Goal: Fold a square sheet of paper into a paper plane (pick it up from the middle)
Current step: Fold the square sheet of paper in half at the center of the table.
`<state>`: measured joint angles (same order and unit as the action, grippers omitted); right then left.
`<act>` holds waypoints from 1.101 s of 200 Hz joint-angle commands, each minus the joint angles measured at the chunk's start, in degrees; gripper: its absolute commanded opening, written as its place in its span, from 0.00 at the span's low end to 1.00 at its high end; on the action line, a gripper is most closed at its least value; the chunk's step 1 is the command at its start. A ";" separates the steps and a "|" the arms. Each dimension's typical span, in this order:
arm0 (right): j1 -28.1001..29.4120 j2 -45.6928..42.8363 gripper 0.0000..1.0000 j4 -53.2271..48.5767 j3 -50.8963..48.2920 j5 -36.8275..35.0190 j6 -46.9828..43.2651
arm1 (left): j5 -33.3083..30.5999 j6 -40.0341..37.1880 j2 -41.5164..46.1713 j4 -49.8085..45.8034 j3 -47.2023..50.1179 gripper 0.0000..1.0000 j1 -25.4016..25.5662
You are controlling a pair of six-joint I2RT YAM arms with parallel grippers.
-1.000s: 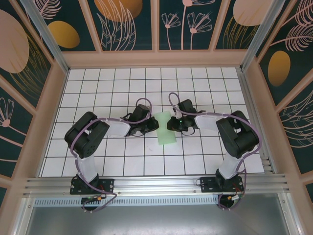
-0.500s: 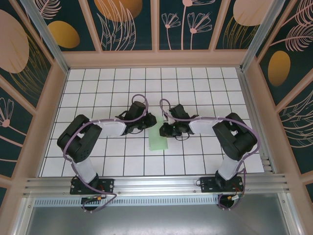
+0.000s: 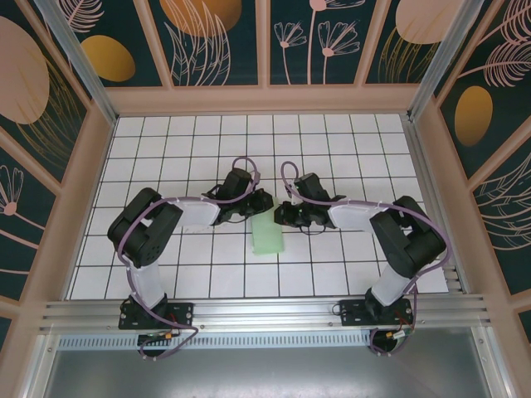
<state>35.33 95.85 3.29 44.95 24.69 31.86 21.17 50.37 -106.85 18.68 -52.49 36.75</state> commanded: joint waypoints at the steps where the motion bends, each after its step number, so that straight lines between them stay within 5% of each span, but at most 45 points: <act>1: -0.35 1.62 0.15 1.76 -0.47 -0.96 1.62 | 3.23 -0.52 -2.00 2.23 -1.56 0.14 -0.16; 102: -0.67 5.96 0.12 -1.00 1.17 -2.02 1.37 | 5.91 -0.73 -6.60 1.31 -4.64 0.11 -0.15; 220: 0.24 2.36 0.13 -3.73 -1.70 1.42 -0.22 | -2.32 -1.68 -8.87 -4.78 -4.02 0.10 -0.18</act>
<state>34.98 99.13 2.37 45.12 25.19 32.91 22.44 49.54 -113.97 17.76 -56.62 36.75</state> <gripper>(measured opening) 0.130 0.099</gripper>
